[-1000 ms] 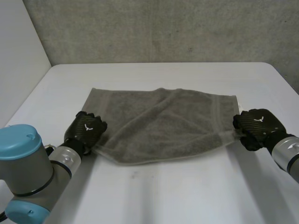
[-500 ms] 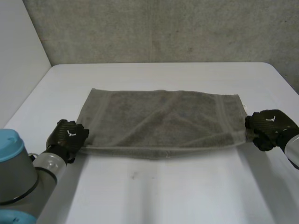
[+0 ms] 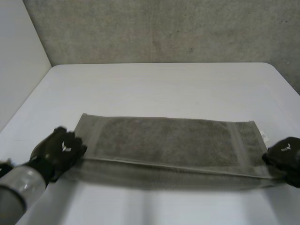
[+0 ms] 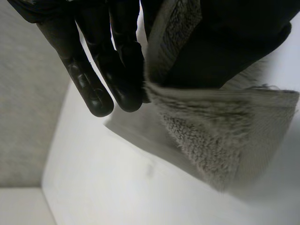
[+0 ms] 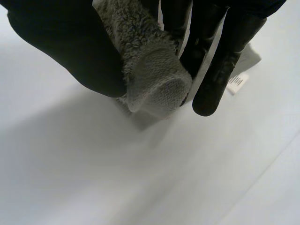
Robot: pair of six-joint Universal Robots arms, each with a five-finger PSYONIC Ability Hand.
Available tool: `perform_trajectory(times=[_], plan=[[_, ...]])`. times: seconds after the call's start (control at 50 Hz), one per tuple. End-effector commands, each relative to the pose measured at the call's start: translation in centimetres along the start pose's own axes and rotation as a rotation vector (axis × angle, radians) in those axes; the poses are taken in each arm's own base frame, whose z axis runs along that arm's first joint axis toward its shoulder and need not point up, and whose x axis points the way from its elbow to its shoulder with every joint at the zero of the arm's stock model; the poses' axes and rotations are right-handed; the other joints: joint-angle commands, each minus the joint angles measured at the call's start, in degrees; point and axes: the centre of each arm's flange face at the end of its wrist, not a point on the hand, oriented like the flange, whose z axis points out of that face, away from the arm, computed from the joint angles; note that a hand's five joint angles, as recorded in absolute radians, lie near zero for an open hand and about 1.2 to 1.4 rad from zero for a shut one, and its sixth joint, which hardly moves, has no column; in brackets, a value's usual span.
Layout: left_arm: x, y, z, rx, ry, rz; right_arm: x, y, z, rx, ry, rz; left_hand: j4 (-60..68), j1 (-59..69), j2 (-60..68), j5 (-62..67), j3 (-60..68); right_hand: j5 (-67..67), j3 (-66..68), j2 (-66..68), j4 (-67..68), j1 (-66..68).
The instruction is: Fold the towel.
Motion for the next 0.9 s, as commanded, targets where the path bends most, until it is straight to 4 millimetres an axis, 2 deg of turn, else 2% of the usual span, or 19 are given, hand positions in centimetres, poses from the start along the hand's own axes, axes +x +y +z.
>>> perform_trajectory(times=[0.02,0.04,0.06,0.1,0.12,0.16,0.18,0.22,0.28,0.32,0.34,0.38,0.54,0.9], plan=[[-0.1,-1.0,6.2,0.113,-0.048,0.029,0.2,-2.4,4.2,0.076,0.006,0.053,10.29,13.48,10.28,11.19,10.35,13.87,12.45,12.56,11.56,24.69],[0.0,-1.0,7.6,0.115,-0.042,0.033,0.7,-2.6,5.0,0.072,0.017,0.075,10.29,13.48,10.28,11.19,10.35,13.87,12.45,12.56,11.56,24.69],[0.0,-1.0,7.6,0.115,-0.042,0.033,0.7,-2.6,5.0,0.072,0.017,0.075,10.29,13.48,10.28,11.19,10.35,13.87,12.45,12.56,11.56,24.69],[0.0,-1.1,10.1,0.114,-0.041,0.038,1.5,-2.9,6.8,0.072,0.034,0.11,10.29,13.48,10.28,11.19,10.35,13.87,12.45,12.56,11.56,24.69],[0.0,-1.1,10.1,0.114,-0.041,0.038,1.5,-2.9,6.8,0.073,0.034,0.11,10.29,13.48,10.28,11.19,10.35,13.87,12.45,12.56,11.56,24.69],[-0.1,-1.2,12.5,0.126,-0.05,0.042,2.5,-3.6,8.4,0.108,0.071,0.14,10.29,13.48,10.28,11.19,10.35,13.87,12.45,12.56,11.56,24.69],[-0.1,-1.2,12.5,0.126,-0.05,0.042,2.5,-3.6,8.4,0.108,0.071,0.14,10.29,13.48,10.28,11.19,10.35,13.87,12.45,12.56,11.56,24.69],[-0.3,-1.8,14.6,0.148,-0.069,0.049,2.9,-4.7,9.5,0.158,0.102,0.151,10.29,13.48,10.28,11.19,10.35,13.87,12.45,12.56,11.56,24.69],[-0.6,-1.9,15.6,0.15,-0.088,0.048,3.2,-5.1,10.0,0.18,0.121,0.154,10.29,13.48,10.28,11.19,10.35,13.87,12.45,12.56,11.56,24.69],[-1.2,-1.8,17.3,0.142,-0.123,0.026,4.1,-5.7,11.1,0.215,0.161,0.166,10.29,13.48,10.28,11.19,10.35,13.87,12.45,12.56,11.56,24.69],[-1.2,-1.8,17.3,0.142,-0.123,0.025,4.1,-5.7,11.1,0.215,0.162,0.166,10.29,13.48,10.28,11.19,10.35,13.87,12.45,12.56,11.56,24.69],[-1.7,-1.7,18.7,0.141,-0.149,-0.002,4.7,-6.2,11.8,0.234,0.204,0.161,10.29,13.48,10.28,11.19,10.35,13.87,12.45,12.56,11.56,24.69],[-1.5,-1.3,20.6,0.144,-0.159,-0.013,5.6,-6.9,13.0,0.252,0.268,0.151,10.29,13.48,10.28,11.19,10.35,13.87,12.45,12.56,11.56,24.69],[-1.7,-1.1,20.9,0.127,-0.178,-0.013,5.8,-6.6,14.0,0.235,0.287,0.158,10.29,13.48,10.28,11.19,10.35,13.87,12.45,12.56,11.56,24.69]])
